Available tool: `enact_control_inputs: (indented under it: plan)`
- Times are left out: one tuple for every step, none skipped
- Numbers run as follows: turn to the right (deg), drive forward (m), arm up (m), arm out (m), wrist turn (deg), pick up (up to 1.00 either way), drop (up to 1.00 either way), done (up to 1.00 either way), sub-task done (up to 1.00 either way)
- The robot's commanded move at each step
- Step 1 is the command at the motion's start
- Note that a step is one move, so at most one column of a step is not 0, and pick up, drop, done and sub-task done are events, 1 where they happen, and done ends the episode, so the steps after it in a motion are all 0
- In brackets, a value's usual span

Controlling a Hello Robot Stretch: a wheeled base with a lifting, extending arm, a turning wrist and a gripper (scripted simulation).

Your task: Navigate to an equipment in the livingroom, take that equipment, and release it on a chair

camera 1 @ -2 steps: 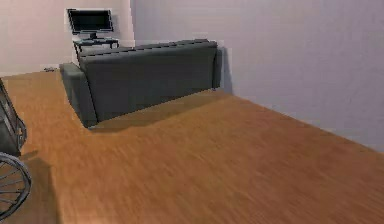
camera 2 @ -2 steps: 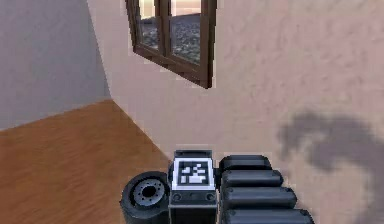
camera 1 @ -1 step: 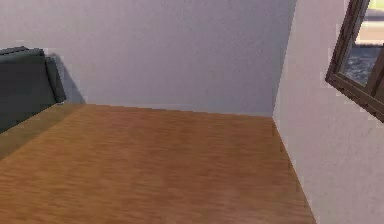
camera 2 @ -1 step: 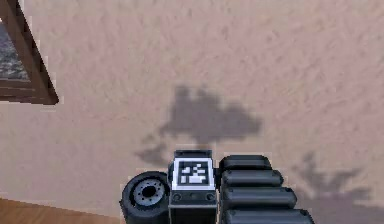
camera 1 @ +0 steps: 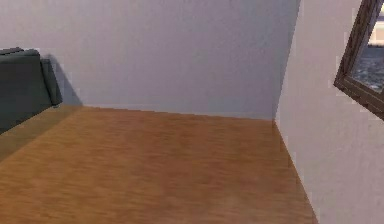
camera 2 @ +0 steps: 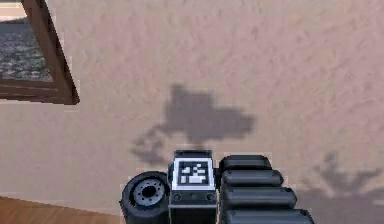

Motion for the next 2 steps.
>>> enact_control_inputs:
  plan:
    - [-45.0, 0.00, 0.00, 0.00, 0.0, 0.00, 0.00, 0.00, 0.00]
    - [-39.0, 0.00, 0.00, 0.00, 0.0, 0.00, 0.00, 0.00, 0.00]
